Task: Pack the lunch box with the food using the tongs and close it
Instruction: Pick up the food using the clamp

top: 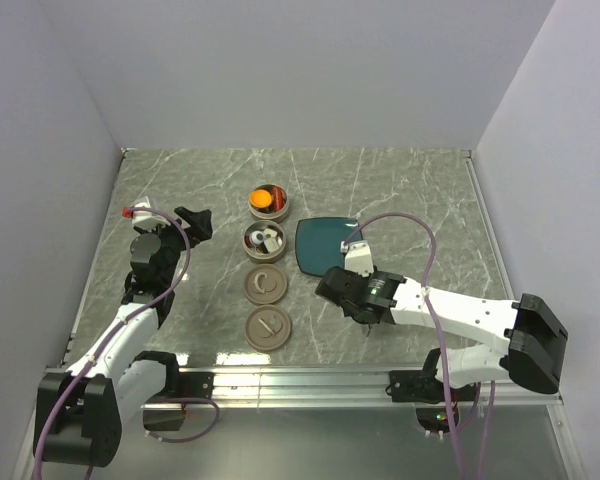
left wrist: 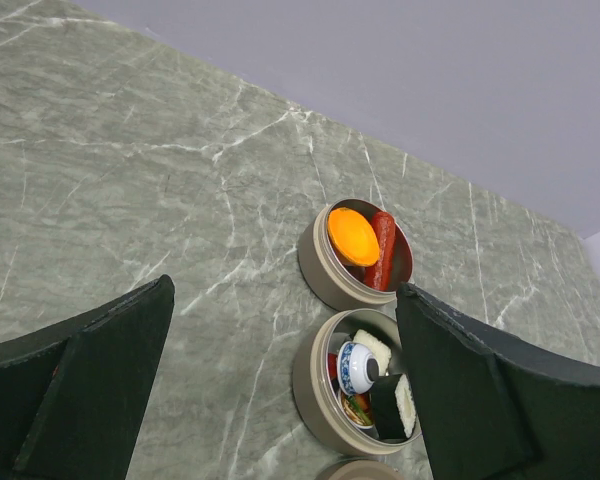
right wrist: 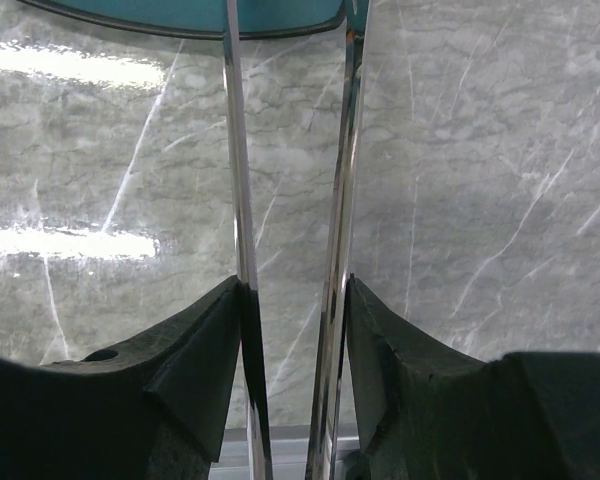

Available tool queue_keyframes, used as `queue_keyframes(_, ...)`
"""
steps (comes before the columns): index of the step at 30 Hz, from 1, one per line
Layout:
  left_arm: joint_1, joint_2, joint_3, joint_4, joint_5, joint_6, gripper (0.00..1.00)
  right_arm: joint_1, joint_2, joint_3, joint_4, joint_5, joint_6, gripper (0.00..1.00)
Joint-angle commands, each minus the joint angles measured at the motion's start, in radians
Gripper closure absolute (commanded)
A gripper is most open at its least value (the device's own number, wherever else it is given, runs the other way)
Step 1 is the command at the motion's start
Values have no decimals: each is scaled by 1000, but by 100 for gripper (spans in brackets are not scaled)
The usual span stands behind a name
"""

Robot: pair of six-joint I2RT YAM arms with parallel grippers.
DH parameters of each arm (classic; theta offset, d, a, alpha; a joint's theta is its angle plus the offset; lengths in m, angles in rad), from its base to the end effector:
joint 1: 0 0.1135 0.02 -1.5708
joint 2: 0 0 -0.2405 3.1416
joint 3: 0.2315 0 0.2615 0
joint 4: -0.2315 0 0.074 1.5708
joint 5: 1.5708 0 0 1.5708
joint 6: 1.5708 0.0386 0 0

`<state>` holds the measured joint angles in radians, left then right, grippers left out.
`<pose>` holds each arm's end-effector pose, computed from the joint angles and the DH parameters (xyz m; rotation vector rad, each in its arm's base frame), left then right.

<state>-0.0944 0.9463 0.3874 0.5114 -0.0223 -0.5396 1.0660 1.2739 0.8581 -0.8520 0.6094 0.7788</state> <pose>0.2385 -0.0217 0.2192 -0.3787 1.5944 -0.4697 0.1346 0.1978 0.1947 -0.2365 2.4660 -0.1689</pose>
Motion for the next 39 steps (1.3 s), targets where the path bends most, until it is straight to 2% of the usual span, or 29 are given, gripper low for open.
queue_keyframes(1,5,-15,16,36,12,-2,1,-14,8,27,28,16,-13,49)
queue_keyframes(27,7,-23,16,35,10,-2,1,-14,238,177,-143,35,-29,53)
queue_keyframes(35,7,-21,16,35,10,-2,1,-14,191,168,-99,35,-56,63)
queue_keyframes(39,7,-21,16,35,9,-2,1,-14,136,191,-58,47,-102,65)
